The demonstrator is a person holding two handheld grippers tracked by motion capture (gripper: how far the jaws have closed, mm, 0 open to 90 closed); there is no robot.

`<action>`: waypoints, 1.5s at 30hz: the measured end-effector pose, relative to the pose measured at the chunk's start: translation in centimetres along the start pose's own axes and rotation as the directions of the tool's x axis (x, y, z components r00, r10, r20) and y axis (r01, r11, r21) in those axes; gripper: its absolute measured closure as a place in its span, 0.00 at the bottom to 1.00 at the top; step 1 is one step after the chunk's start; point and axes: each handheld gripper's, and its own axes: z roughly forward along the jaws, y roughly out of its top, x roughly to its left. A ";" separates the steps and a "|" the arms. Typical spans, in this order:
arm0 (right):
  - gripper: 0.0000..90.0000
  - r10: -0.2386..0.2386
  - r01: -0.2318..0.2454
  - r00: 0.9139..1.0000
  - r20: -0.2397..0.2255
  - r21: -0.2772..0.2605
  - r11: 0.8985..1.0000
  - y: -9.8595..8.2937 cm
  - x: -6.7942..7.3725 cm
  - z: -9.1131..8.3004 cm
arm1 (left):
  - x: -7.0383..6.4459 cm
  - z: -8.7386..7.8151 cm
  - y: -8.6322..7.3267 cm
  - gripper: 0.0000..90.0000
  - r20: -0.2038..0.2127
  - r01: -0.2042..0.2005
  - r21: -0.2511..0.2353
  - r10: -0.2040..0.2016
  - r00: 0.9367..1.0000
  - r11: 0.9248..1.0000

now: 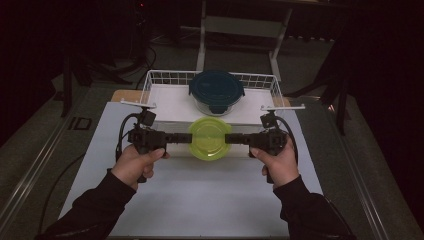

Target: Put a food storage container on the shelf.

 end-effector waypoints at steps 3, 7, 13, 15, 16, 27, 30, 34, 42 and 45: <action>0.91 -0.014 0.014 1.000 0.005 -0.014 1.000 1.2 0.6 -0.6 | -0.8 -0.3 1.2 0.91 -0.007 -0.012 -0.011 0.012 1.000 1.000; 0.91 -0.033 0.034 0.999 0.015 -0.033 0.999 2.7 1.1 -1.2 | -1.4 -0.6 2.7 0.91 -0.007 -0.021 -0.026 0.021 1.000 0.999; 0.91 -0.047 0.048 0.999 0.013 -0.048 0.998 4.8 1.5 -1.7 | -2.0 -1.0 4.6 0.91 -0.010 -0.029 -0.045 0.029 1.000 0.999; 0.90 -0.050 0.052 0.999 0.021 -0.054 0.997 5.4 1.6 -1.8 | -2.2 -1.0 5.3 0.91 -0.015 -0.032 -0.046 0.031 0.999 0.998; 0.90 -0.058 0.059 0.998 0.026 -0.060 0.996 5.8 1.6 -1.9 | -2.3 -0.9 5.7 0.91 -0.017 -0.032 -0.047 0.031 0.999 0.998; 0.90 -0.033 0.039 0.997 0.066 -0.101 0.994 9.6 1.0 -3.1 | -2.6 0.2 10.1 0.91 -0.024 -0.020 -0.057 0.018 1.000 0.998; 0.90 -0.021 0.028 0.997 0.074 -0.099 0.995 10.5 0.5 -2.9 | -2.3 0.5 10.9 0.91 -0.032 -0.009 -0.059 0.007 0.999 0.998; 0.90 0.006 0.002 0.997 0.077 -0.094 0.996 11.3 -0.3 -2.6 | -1.9 1.1 11.5 0.91 -0.045 0.000 -0.065 -0.003 0.999 0.998; 0.89 0.028 -0.020 0.995 0.101 -0.075 0.997 12.8 -0.7 -2.3 | -0.8 1.6 12.3 0.90 -0.026 0.051 -0.080 -0.053 0.998 0.995; 0.88 0.049 -0.041 0.994 0.099 -0.079 0.996 13.3 -1.1 -2.1 | -0.4 1.9 12.7 0.88 -0.014 0.072 -0.094 -0.074 0.997 0.993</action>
